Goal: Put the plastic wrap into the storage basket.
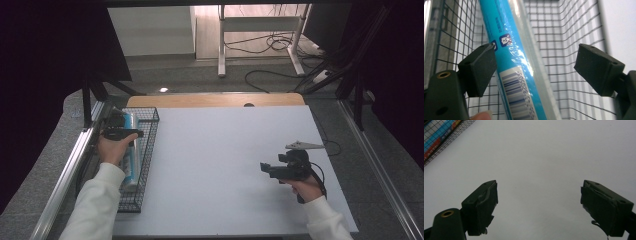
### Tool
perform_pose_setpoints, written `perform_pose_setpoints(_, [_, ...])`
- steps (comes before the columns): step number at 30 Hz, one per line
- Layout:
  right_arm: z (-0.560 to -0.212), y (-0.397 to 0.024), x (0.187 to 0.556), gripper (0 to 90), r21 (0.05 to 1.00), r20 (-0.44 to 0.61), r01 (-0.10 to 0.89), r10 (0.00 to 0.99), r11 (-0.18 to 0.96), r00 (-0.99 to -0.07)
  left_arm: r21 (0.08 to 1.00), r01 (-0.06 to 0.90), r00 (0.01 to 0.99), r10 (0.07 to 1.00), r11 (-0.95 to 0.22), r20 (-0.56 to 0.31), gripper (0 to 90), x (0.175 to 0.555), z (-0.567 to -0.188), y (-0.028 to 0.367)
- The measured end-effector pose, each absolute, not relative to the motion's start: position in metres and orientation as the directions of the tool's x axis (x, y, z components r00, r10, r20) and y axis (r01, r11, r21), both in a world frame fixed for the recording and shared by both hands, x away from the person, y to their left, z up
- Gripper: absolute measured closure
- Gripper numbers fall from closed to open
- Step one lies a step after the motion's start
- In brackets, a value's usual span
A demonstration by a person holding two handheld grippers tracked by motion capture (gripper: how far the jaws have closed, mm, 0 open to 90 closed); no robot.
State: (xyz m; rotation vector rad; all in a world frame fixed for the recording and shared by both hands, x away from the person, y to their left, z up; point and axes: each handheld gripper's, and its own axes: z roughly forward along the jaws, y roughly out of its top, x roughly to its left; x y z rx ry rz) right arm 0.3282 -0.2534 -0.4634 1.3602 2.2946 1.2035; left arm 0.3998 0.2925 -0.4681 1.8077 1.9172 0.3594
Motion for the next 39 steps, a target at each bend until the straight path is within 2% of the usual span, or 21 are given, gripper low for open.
perform_pose_setpoints(13, [-0.462,-0.257,0.324,14.3,0.750,0.181,0.605,0.796,0.268,-0.577,0.635,0.772,0.173,0.964,-0.006,-0.201,17.3,0.333,-0.430,0.281])
perform_pose_setpoints(17, [-0.460,-0.257,0.320,14.3,0.754,0.169,0.596,0.796,0.275,-0.581,0.673,0.740,0.216,0.953,-0.020,-0.210,17.7,0.310,-0.427,0.275])
perform_pose_setpoints(23, [-0.458,-0.257,0.317,14.3,0.760,0.162,0.586,0.792,0.279,-0.588,0.714,0.697,0.338,0.909,-0.068,-0.243,18.3,0.276,-0.432,0.260])
perform_pose_setpoints(34, [-0.465,-0.251,0.314,14.3,0.750,0.124,0.568,0.771,0.339,-0.624,0.703,0.690,0.455,0.859,-0.173,-0.235,18.0,0.258,-0.449,0.219])
perform_pose_setpoints(39, [-0.465,-0.251,0.313,14.1,0.758,0.105,0.551,0.769,0.348,-0.630,0.705,0.685,0.473,0.848,-0.181,-0.241,17.9,0.255,-0.454,0.209])
